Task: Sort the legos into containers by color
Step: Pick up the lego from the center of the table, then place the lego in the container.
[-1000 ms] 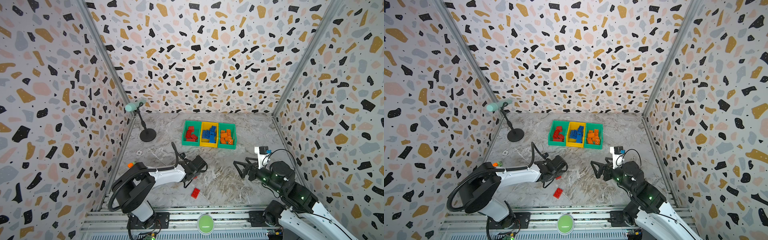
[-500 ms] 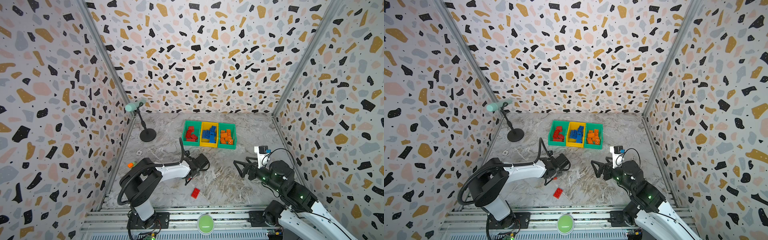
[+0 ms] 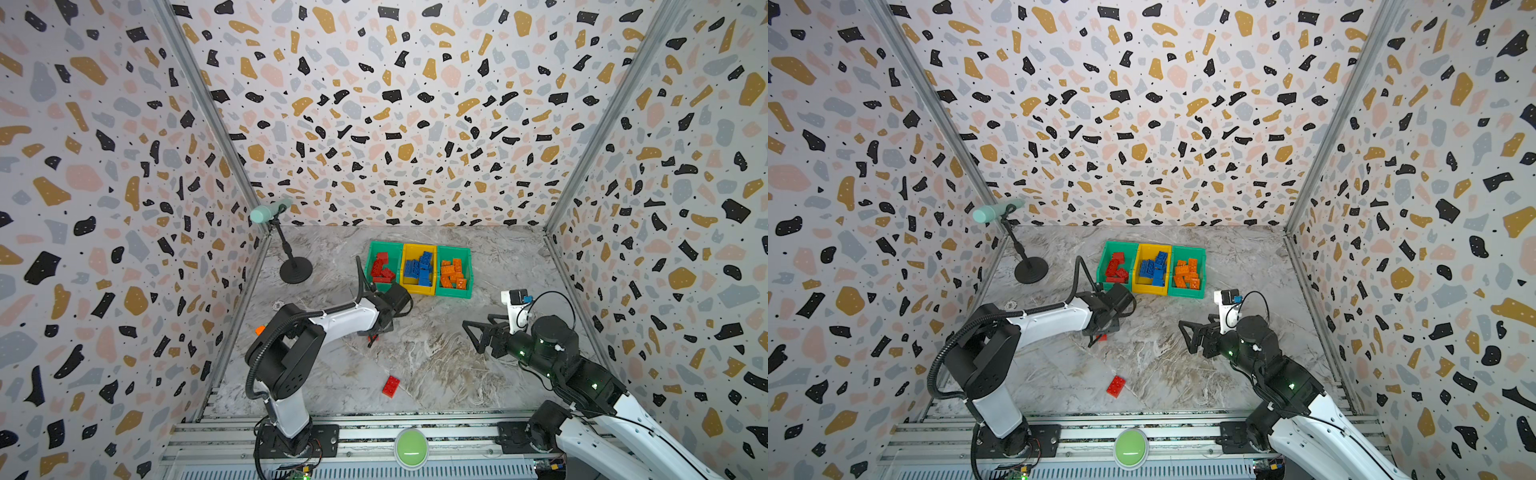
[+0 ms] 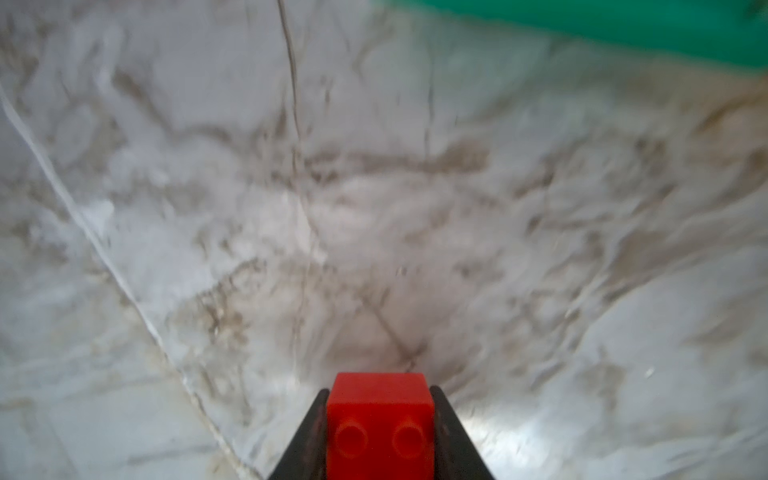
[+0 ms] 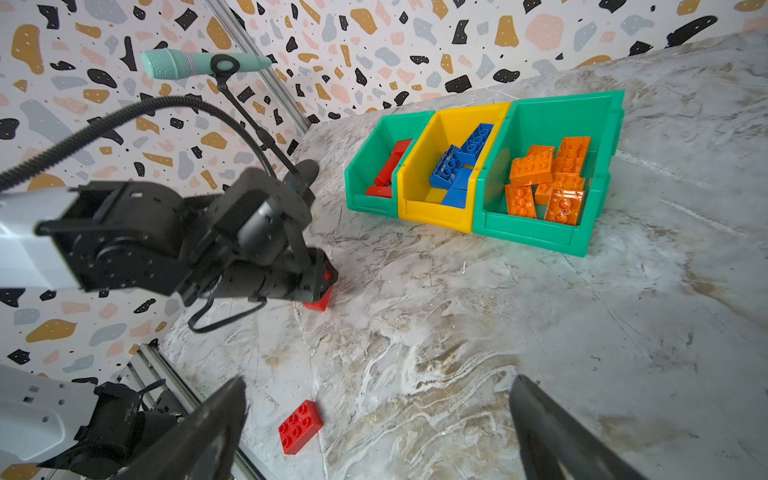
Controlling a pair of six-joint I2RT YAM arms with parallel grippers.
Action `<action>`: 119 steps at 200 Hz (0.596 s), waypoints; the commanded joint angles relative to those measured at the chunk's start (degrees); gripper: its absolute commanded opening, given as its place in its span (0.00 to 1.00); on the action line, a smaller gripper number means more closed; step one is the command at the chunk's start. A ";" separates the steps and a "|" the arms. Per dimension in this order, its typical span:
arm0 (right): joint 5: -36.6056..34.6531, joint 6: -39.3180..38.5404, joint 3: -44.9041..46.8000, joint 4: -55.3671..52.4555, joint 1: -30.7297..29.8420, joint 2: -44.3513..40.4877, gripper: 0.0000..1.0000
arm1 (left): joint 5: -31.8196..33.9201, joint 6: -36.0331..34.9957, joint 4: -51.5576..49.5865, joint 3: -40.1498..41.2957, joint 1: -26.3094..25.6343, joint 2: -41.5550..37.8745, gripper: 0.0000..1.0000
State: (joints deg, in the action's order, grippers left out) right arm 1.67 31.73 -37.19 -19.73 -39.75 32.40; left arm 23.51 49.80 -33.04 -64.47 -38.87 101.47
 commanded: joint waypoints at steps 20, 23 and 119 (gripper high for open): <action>-1.16 -1.14 -4.87 -1.98 0.28 2.36 0.99 | -0.11 -5.91 3.92 -12.36 7.01 3.99 0.27; -0.98 -1.07 -5.04 -1.98 0.28 2.58 0.99 | -0.20 -6.16 3.96 -13.37 7.31 4.54 0.28; 5.12 -0.55 -9.20 4.37 0.39 15.70 0.99 | -9.34 -10.83 0.03 -45.41 13.94 25.21 0.54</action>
State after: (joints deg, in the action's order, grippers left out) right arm 5.23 31.42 -43.51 -18.06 -39.59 46.98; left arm 18.02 40.84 -30.63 -105.93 -26.17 124.25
